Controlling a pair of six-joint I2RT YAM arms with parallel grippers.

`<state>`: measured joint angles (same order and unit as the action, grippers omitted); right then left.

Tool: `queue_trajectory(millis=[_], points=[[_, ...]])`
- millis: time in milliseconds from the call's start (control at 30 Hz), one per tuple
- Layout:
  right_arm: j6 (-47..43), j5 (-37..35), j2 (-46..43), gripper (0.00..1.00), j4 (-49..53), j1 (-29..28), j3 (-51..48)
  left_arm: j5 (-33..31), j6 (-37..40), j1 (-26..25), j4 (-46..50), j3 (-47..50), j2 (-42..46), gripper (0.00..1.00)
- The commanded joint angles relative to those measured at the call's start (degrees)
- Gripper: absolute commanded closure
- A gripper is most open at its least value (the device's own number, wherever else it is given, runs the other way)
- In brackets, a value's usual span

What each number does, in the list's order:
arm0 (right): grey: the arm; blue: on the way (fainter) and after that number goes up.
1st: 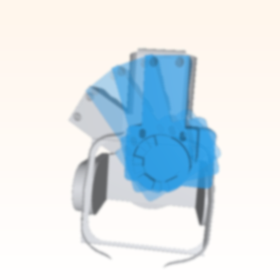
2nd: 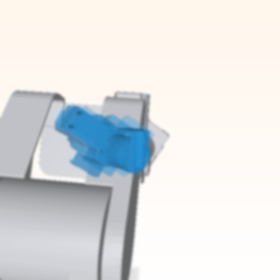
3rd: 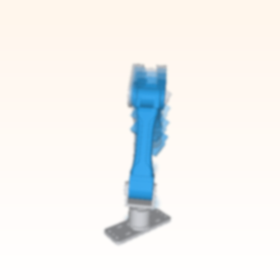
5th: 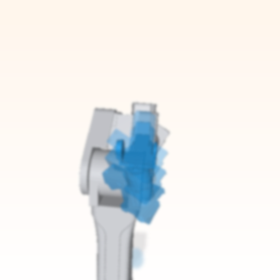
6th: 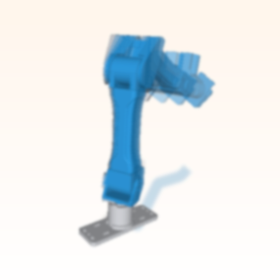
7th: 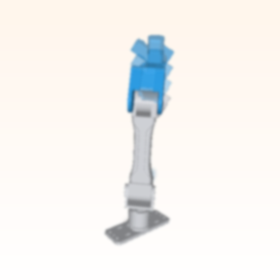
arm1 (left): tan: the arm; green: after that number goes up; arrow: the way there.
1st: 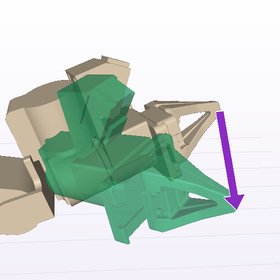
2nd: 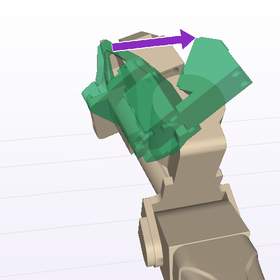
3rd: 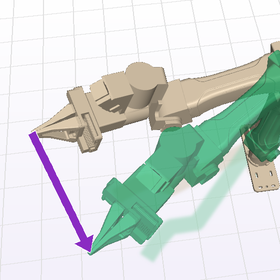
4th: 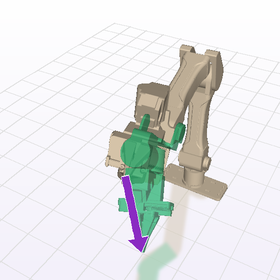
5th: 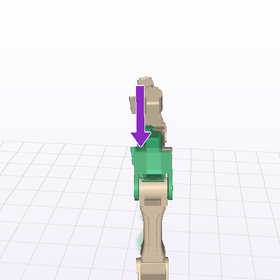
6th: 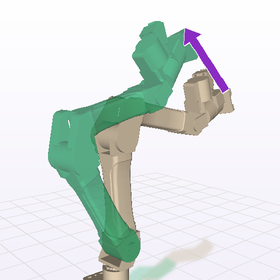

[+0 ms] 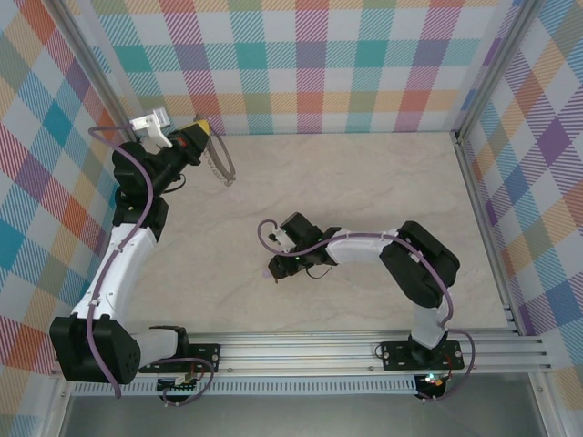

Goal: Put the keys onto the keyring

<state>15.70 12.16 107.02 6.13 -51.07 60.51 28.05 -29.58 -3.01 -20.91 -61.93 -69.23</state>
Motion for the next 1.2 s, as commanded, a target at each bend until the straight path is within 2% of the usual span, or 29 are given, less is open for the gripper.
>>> queue_trajectory(millis=[0,267,467,1000,1067,1167], points=[[-1.14,2.23,1.07,0.59,-1.67,0.1,-0.22,0.86,0.41,-0.61,-1.2,-1.0,1.66,1.0],[-0.68,2.17,1.52,0.67,-1.83,0.48,-0.39,0.69,0.54,-0.73,-1.14,-1.1,1.65,1.0],[0.0,2.49,1.82,0.78,-2.59,1.27,-0.39,0.69,0.63,-0.77,-1.22,-1.0,1.63,1.0],[0.72,4.57,3.56,0.78,-3.75,1.55,0.7,0.75,0.59,-1.02,-1.27,-1.09,1.39,1.0],[0.81,4.79,3.38,0.83,-3.87,1.65,0.53,0.66,0.67,-1.03,-1.33,-1.1,1.4,1.0],[1.32,5.28,2.74,0.97,-4.47,2.01,-0.06,0.6,0.68,-1.13,-1.18,-1.09,1.42,1.0]])
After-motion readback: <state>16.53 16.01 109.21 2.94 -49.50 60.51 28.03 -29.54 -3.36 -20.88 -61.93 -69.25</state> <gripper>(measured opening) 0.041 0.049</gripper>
